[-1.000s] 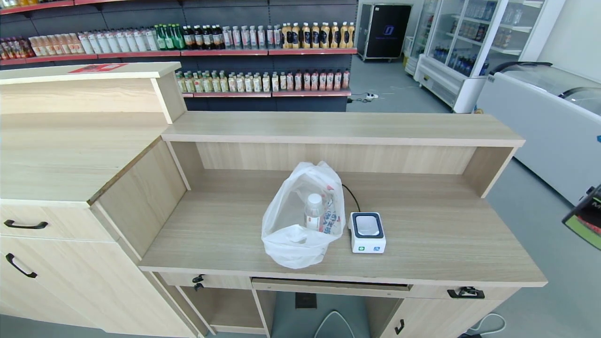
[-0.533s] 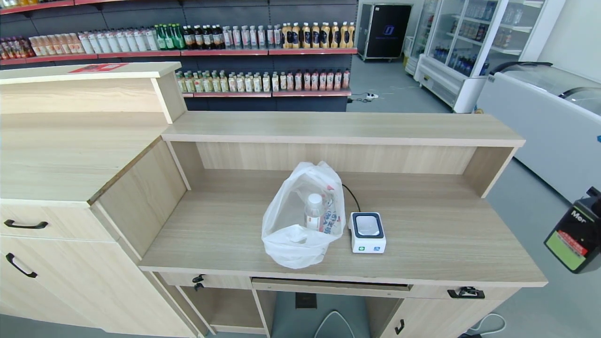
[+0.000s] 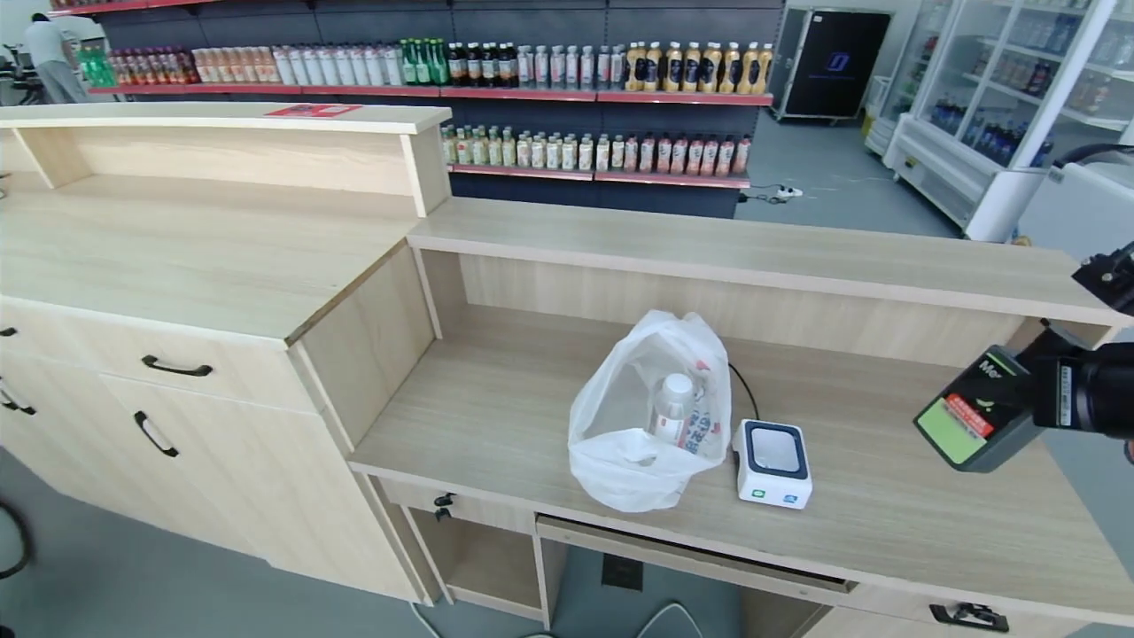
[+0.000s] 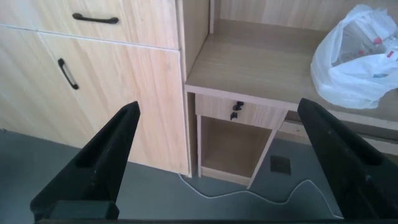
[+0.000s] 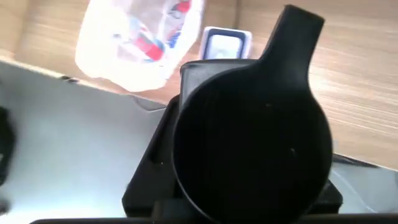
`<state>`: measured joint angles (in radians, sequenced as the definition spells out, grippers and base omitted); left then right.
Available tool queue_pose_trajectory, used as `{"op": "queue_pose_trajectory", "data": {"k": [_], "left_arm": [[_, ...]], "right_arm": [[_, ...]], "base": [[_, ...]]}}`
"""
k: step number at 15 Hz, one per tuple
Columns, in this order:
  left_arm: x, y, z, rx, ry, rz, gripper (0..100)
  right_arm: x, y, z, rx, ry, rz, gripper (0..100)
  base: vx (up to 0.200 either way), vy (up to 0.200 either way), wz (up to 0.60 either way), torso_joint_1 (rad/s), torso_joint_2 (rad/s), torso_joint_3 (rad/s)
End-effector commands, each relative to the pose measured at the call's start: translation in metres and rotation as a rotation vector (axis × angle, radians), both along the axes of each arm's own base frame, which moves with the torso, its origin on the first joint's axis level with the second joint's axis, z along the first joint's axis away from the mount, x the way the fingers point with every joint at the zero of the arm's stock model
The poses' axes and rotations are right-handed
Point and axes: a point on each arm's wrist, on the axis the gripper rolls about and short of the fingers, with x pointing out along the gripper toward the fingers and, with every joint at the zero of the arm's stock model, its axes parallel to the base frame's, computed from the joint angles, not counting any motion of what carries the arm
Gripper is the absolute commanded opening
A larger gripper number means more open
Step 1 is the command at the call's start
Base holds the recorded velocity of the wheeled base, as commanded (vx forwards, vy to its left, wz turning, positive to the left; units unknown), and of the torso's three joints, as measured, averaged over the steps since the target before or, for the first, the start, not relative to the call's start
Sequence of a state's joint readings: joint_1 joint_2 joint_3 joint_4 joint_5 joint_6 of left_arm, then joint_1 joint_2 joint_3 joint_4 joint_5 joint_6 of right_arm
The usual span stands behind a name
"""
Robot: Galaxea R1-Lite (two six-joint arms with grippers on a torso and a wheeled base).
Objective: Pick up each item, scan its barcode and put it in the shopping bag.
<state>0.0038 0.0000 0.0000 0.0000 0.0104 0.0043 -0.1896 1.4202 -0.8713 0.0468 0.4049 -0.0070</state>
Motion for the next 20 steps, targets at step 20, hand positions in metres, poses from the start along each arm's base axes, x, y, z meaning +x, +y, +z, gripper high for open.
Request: {"op": "queue_pose_trajectory", "data": {"k": [20], "left_arm": [[0.000,0.000,0.000,0.000,0.000,0.001,100]], "right_arm": [[0.149,-0.075,-0.116,0.215,0.206,0.302,0]], "base": [[0.000,0.000,0.00,0.000,0.00,0.000]]}}
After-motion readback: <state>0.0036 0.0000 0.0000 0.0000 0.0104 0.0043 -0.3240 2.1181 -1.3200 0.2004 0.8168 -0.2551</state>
